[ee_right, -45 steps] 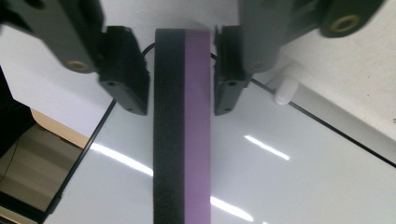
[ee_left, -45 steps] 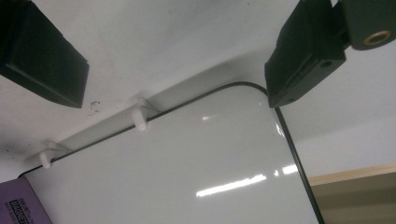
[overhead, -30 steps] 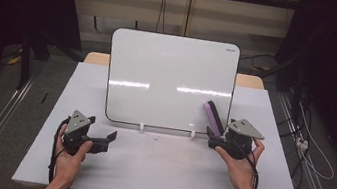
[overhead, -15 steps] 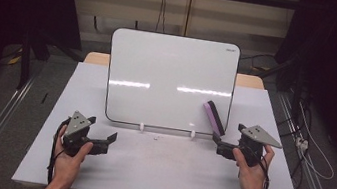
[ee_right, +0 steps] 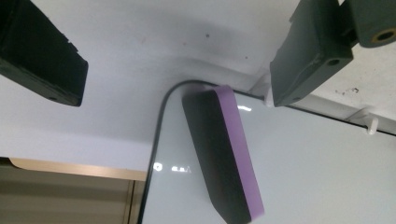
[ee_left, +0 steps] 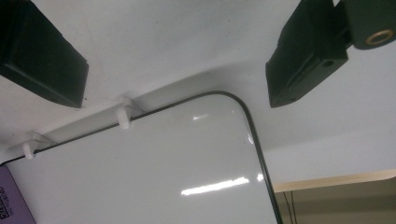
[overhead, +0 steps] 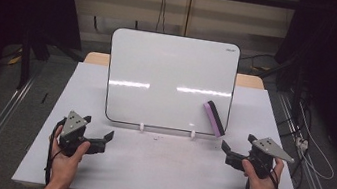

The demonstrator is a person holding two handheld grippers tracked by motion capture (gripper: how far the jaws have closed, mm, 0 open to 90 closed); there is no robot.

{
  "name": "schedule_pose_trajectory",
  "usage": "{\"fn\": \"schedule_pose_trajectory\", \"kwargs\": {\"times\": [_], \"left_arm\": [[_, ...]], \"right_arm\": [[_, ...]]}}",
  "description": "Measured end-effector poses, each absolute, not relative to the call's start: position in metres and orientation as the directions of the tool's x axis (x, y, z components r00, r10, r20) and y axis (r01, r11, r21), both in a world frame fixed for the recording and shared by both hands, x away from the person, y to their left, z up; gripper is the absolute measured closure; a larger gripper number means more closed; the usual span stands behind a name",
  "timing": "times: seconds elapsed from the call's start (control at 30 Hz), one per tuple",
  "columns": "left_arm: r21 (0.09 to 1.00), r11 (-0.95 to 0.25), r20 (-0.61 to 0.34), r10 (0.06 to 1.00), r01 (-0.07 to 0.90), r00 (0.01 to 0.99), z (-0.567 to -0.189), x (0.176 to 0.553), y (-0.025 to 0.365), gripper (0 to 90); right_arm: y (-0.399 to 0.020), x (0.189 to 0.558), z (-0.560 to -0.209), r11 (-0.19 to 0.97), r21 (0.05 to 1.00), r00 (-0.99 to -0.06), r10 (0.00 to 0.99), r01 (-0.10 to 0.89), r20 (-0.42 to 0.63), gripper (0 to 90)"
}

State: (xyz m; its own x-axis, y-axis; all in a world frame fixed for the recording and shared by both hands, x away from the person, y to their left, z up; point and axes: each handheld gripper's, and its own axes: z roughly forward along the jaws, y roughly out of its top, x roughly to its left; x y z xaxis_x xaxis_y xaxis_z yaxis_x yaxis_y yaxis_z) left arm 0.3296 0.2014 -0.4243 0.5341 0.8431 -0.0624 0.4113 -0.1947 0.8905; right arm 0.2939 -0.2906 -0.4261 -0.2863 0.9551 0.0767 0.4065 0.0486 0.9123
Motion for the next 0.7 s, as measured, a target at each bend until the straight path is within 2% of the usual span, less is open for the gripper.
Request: {"fn": "schedule_pose_trajectory", "kwargs": {"times": [0.4, 0.7], "left_arm": [[0.888, -0.199, -0.057, 0.847, 0.414, 0.529, -0.425, 0.327, 0.203, 6.2], [0.891, -0.181, -0.071, 0.850, 0.416, 0.523, -0.423, 0.321, 0.207, 6.0]], "right_arm": [[-0.303, 0.274, -0.441, 0.043, 0.910, -0.239, 0.969, 0.411, 0.063, 4.0], [-0.309, 0.265, -0.446, -0.011, 0.918, -0.202, 0.974, 0.397, 0.099, 4.0]]}}
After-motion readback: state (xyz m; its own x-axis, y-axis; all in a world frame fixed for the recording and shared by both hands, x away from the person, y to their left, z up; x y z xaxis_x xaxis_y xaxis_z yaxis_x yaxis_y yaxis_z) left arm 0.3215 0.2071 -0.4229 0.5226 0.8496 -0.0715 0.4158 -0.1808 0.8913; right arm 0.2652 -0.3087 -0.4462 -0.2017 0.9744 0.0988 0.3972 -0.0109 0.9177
